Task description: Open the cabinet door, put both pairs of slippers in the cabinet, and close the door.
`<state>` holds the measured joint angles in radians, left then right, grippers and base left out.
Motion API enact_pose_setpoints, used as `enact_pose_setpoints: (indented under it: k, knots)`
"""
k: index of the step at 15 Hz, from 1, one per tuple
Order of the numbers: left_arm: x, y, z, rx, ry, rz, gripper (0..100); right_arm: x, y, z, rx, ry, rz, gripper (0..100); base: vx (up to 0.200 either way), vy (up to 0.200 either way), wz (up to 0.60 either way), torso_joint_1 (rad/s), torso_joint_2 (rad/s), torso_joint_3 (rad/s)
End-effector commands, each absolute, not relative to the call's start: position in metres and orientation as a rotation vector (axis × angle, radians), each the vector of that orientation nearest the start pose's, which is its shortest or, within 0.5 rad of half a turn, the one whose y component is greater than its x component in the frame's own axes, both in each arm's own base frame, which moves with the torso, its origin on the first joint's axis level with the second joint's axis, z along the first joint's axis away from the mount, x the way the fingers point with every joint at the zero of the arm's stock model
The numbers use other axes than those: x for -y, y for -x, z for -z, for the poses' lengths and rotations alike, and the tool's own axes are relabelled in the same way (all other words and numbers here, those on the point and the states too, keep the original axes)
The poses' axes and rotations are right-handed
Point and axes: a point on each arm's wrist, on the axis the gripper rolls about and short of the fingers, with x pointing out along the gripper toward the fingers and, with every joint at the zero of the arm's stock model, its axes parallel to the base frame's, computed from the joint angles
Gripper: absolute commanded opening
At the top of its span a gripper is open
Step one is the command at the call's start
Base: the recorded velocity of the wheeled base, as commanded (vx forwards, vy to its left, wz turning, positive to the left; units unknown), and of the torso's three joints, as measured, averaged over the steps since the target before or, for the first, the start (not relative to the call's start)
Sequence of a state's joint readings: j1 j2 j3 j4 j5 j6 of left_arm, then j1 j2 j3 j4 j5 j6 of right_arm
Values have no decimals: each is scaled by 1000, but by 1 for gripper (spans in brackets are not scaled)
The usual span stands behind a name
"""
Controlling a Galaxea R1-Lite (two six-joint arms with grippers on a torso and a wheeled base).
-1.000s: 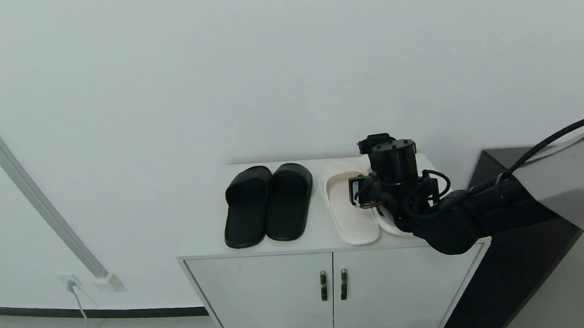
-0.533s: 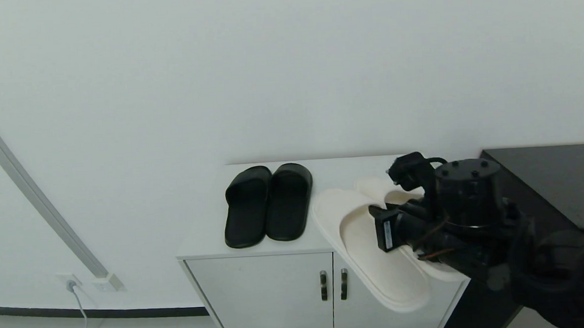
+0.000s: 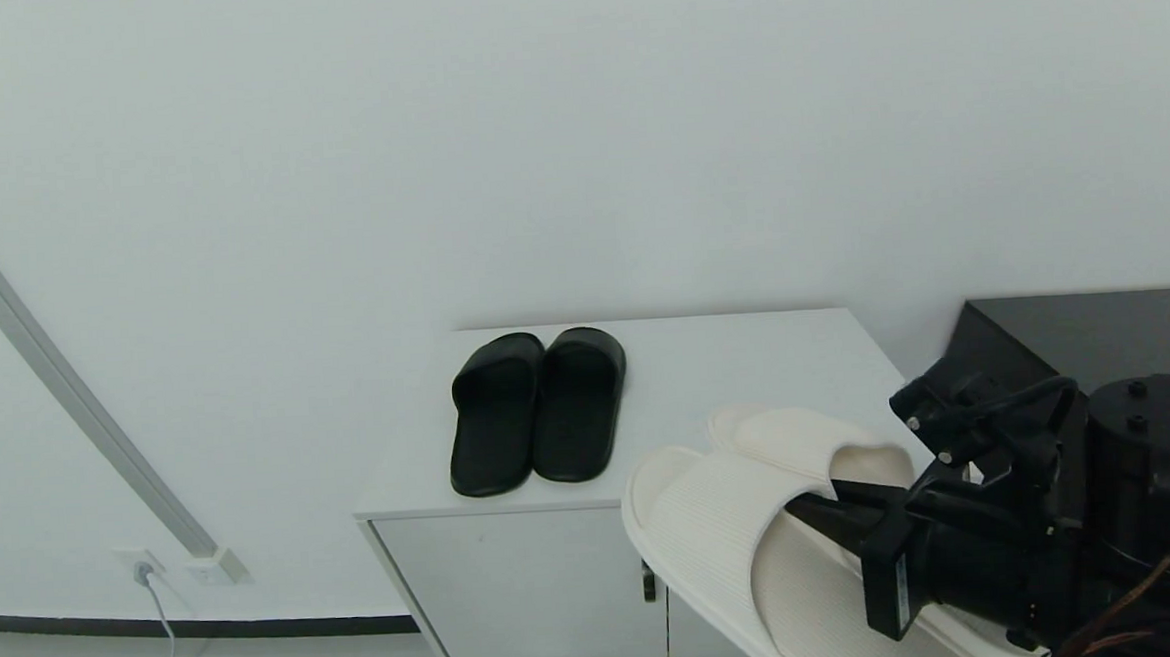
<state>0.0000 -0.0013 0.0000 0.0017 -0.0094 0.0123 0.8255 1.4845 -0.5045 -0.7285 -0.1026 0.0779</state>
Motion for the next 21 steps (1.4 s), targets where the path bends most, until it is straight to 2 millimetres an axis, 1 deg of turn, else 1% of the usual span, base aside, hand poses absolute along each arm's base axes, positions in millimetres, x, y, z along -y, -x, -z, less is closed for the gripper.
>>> enact_pose_setpoints:
  k: [1,9,21]
  knots:
    - [0,23,-75,-1,-12,9,0,-169,-158,-171,-254,39,-714,0,-200,0,0,2,7,2]
    - [0,23,-75,-1,-12,9,0,-168,-157,-164,-279,51,-715,0,-200,0,0,0,-1,4]
    - [0,23,-75,-1,-14,9,0,-166,-155,-155,-305,80,-719,0,0,0,0,0,0,0]
